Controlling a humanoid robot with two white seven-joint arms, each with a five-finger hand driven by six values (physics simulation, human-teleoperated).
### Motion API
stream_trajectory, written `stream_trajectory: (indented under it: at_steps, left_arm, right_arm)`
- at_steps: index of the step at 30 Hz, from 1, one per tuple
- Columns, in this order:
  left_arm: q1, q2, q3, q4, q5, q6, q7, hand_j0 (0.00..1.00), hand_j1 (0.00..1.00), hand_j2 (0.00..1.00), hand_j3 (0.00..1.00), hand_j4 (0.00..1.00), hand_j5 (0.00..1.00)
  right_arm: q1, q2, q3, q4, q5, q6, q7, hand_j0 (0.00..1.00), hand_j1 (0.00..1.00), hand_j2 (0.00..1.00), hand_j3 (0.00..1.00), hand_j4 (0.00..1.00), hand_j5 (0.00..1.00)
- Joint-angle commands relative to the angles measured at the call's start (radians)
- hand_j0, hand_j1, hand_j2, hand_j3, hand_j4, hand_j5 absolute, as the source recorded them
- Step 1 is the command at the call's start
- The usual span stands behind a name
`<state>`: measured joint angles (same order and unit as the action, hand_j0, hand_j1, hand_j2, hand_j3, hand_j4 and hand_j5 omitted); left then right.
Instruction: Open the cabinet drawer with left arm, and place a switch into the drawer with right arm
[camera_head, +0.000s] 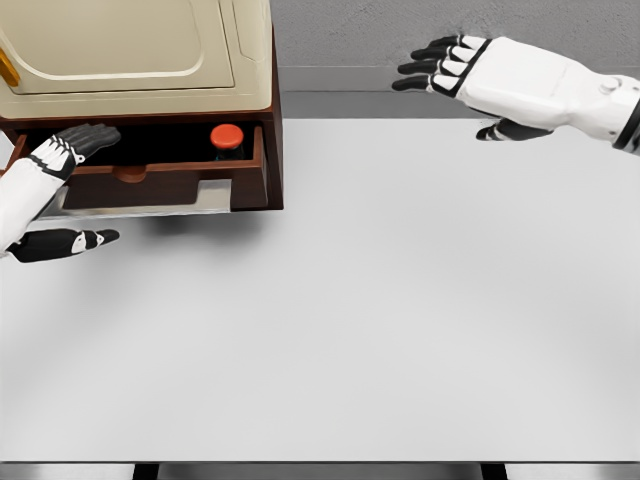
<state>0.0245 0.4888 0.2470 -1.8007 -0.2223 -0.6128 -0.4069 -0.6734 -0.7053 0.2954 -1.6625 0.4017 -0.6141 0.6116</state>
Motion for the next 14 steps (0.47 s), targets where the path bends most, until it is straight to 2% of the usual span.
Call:
stream_trajectory:
  at_steps: [1,7,14]
  left_arm:
    - [0.000,0.000,0.000,0.000,0.008,0.002,0.000,1.00,1.00,1.00,1.00,1.00,1.00]
    - [0.000,-0.010,-0.008,0.000,0.004,0.002,-0.007,1.00,1.00,1.00,1.00,1.00,1.00]
    - [0.000,-0.019,-0.006,0.000,0.004,0.002,-0.020,1.00,1.00,1.00,1.00,1.00,1.00]
  right_arm:
    - [0.003,-0.031,-0.007,-0.002,-0.024,0.003,-0.001,1.00,1.00,1.00,1.00,1.00,1.00]
    - [0.089,-0.077,-0.001,0.004,-0.023,0.003,-0.001,1.00,1.00,1.00,1.00,1.00,1.00]
    - [0.098,-0.092,0.008,0.040,-0.021,0.003,-0.001,1.00,1.00,1.00,1.00,1.00,1.00]
